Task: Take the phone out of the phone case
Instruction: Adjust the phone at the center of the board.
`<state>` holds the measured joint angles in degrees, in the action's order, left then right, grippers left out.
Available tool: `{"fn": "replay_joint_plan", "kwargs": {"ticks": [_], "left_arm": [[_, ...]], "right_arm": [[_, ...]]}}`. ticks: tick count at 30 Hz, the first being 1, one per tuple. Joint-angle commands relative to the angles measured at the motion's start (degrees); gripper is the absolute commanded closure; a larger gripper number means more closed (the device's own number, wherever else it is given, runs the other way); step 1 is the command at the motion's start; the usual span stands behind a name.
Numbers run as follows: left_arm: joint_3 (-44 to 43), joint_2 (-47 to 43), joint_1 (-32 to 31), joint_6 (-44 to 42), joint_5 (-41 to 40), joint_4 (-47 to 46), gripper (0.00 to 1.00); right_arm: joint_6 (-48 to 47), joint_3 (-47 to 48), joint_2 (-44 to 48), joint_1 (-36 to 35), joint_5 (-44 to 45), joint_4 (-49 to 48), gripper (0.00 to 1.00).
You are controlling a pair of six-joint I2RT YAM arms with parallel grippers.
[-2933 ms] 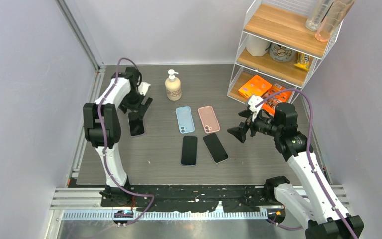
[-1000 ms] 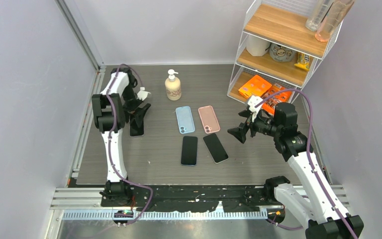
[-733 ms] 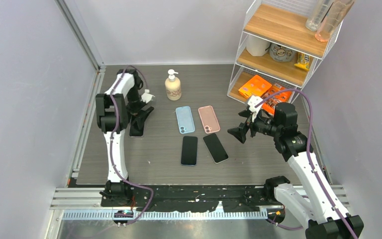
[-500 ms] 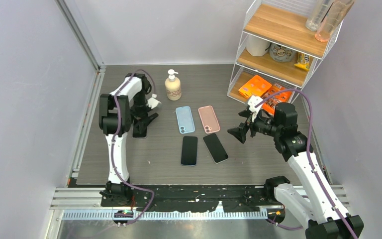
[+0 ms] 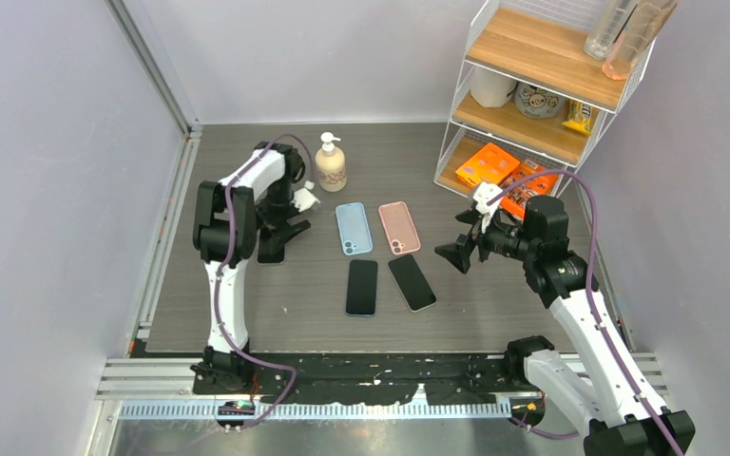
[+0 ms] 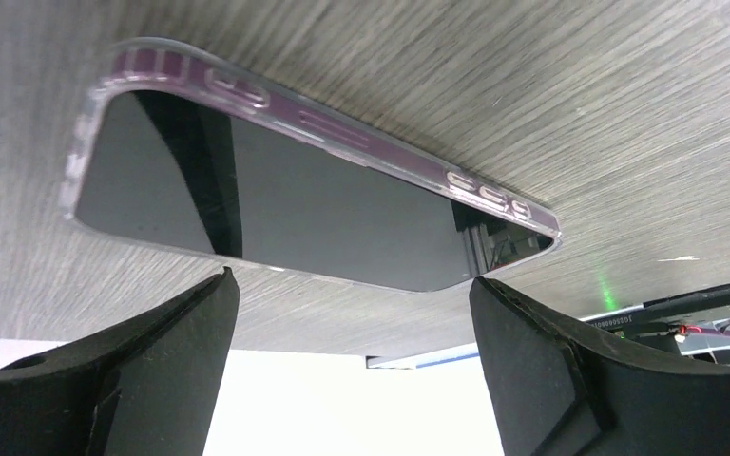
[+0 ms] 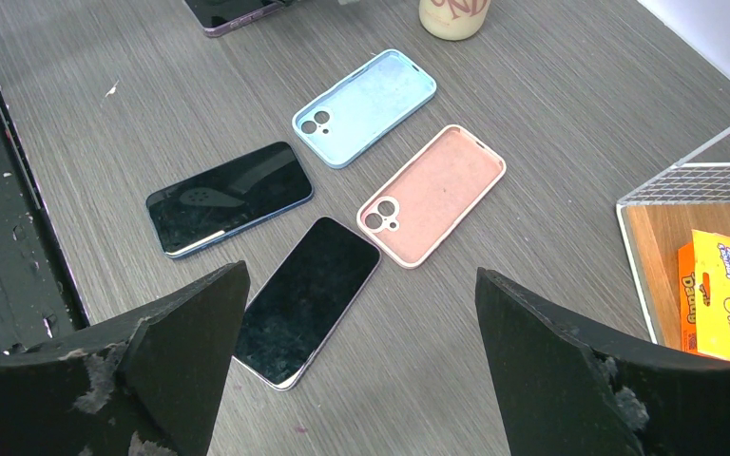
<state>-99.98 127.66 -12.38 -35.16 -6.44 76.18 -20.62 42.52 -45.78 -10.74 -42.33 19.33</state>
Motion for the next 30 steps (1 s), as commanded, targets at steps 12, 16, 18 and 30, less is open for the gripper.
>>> {"fn": "replay_joint_plan", "kwargs": {"ticks": [12,16,18,30], "left_arm": [[0.11,-6.99,-1.15,5.32,3.42,-4.54,0.00],[1.77,-8.36,-1.08,7.30,4.78,-7.52,0.00],[3.10,-9.21,-0.78,8.10,5.47,-9.34,0.00],[12.52,-16.95,4.28,21.41,12.99,-24.00,0.00]], "right_arm": [[0.48,0.79,0.90,0.20,-0.85,-1.12,0.05],[0.57,0.64,0.80,0.20,-0.87,-1.07,0.05],[0.57,0.67,0.71,0.20,-0.92,-1.13,0.05],[0.45,0.60,0.16,0.20,-0.96,-1.12,0.05]]}}
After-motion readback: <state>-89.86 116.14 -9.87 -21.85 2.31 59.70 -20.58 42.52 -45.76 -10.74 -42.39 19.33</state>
